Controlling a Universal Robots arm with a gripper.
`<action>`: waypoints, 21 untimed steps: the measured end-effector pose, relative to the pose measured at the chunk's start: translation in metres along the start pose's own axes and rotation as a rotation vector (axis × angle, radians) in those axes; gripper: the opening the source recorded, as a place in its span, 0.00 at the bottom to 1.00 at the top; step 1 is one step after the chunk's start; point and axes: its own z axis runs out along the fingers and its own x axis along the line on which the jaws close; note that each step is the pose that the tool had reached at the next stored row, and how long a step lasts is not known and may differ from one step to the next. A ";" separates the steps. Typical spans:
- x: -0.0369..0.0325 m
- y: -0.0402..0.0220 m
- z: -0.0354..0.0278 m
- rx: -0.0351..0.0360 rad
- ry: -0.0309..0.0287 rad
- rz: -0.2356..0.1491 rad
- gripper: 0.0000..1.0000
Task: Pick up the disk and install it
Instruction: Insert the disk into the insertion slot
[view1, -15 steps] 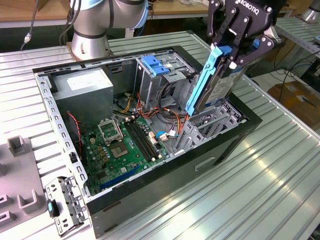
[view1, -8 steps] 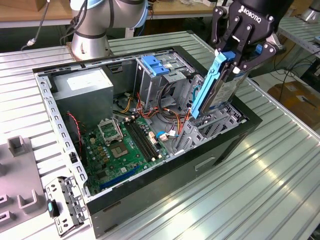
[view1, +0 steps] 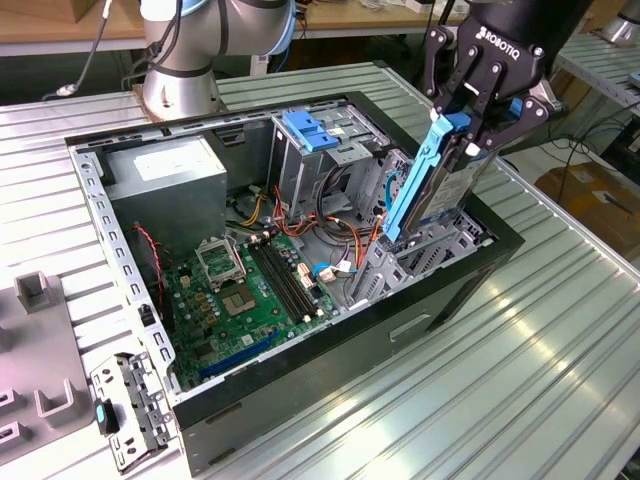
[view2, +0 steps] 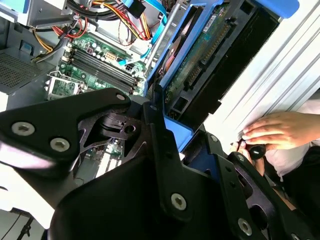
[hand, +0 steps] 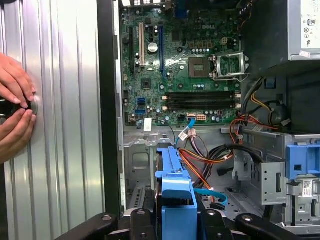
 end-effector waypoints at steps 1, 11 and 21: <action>0.0000 0.0000 0.0005 0.0000 0.0000 0.000 0.37; 0.0000 0.0002 0.0090 0.0000 0.0000 0.000 0.37; -0.0001 0.0002 0.0157 0.0000 0.0000 0.000 0.37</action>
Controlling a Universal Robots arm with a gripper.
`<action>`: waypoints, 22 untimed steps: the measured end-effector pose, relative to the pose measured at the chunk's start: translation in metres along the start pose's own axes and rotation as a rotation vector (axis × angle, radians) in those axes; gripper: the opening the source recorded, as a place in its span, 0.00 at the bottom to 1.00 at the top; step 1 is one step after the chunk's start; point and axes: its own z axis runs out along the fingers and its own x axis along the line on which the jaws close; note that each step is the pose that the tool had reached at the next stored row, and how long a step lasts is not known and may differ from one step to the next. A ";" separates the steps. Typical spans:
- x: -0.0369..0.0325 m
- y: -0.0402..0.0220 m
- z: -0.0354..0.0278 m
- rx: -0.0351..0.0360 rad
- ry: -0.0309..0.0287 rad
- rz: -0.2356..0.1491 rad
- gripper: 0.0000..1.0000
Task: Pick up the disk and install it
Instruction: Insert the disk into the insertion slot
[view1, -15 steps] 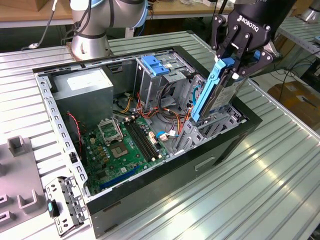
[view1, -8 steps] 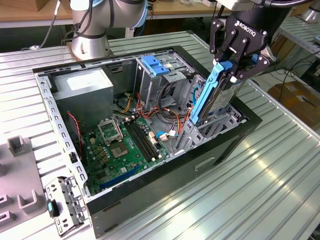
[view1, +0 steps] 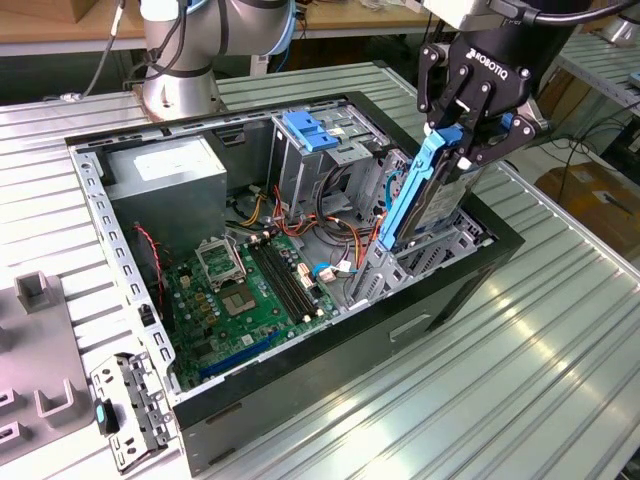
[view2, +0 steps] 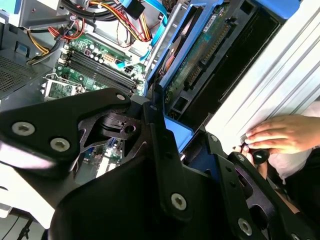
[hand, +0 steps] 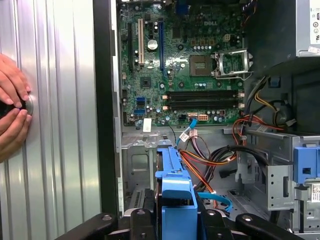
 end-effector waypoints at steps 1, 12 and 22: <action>0.0000 -0.0002 0.0008 0.0000 0.0000 0.000 0.37; -0.0001 -0.0012 0.0090 -0.0001 0.0005 0.000 0.37; -0.0001 -0.0021 0.0117 0.0002 -0.0006 0.000 0.37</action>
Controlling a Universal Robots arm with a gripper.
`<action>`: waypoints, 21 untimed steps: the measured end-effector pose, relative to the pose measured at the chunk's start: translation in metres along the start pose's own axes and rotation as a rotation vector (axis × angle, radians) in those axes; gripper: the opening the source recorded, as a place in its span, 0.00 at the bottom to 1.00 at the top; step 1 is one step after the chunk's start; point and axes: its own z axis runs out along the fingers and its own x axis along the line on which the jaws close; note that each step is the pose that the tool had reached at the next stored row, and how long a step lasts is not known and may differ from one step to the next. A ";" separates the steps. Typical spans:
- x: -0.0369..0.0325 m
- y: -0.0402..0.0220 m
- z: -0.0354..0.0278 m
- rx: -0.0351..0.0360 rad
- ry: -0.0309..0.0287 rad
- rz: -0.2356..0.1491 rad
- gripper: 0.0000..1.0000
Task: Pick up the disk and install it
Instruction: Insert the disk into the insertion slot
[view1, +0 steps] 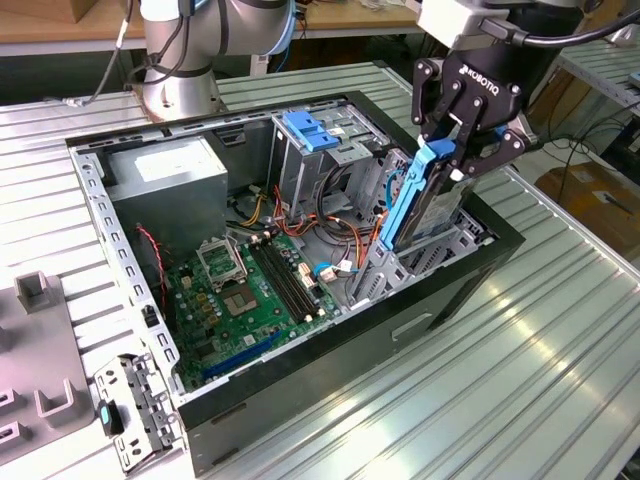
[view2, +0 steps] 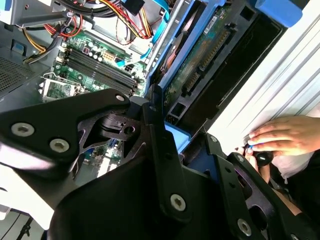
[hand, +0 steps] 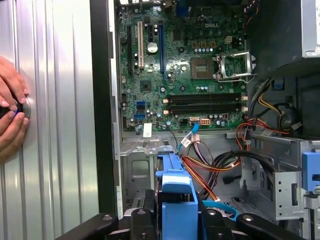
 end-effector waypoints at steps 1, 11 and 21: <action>0.0000 -0.0001 -0.0022 -0.0003 0.0006 0.000 0.37; -0.0002 -0.0038 -0.0059 -0.0117 0.0011 0.004 0.37; -0.0002 -0.0035 0.0065 -0.0117 0.0011 0.004 0.51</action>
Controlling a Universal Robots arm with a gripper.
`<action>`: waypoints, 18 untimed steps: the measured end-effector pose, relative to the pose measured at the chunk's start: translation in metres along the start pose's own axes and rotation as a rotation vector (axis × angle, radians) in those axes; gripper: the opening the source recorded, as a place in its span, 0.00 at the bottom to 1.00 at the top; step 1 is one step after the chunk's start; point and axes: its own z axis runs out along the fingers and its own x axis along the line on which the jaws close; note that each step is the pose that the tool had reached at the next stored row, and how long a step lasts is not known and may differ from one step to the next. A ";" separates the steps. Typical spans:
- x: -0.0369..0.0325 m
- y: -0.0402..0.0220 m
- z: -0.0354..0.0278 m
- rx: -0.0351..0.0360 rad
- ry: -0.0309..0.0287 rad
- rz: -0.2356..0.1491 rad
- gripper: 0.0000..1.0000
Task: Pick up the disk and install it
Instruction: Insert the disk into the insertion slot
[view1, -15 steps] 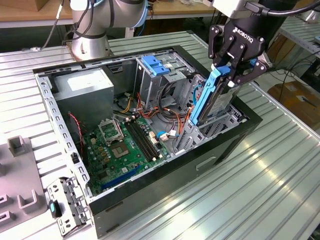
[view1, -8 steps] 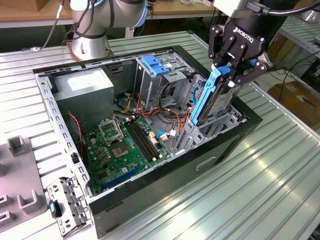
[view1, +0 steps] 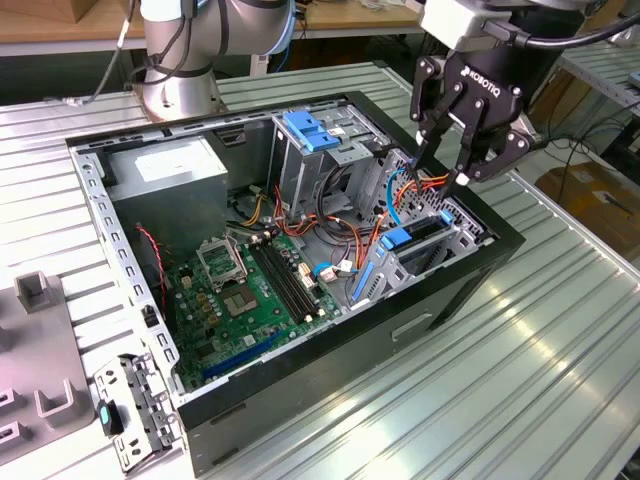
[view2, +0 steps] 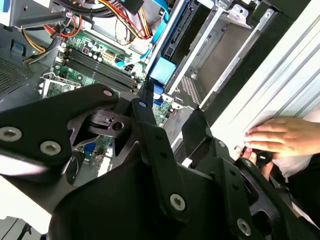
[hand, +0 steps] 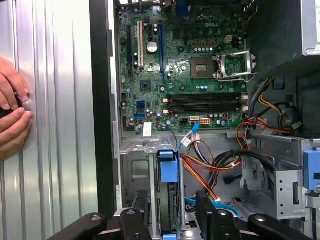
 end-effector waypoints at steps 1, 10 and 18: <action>0.0000 0.0001 0.0026 0.0000 0.0000 0.000 0.49; -0.0001 0.0003 0.0216 0.0000 0.0000 0.000 0.12; -0.0001 0.0006 0.0409 0.0000 -0.0002 0.000 0.11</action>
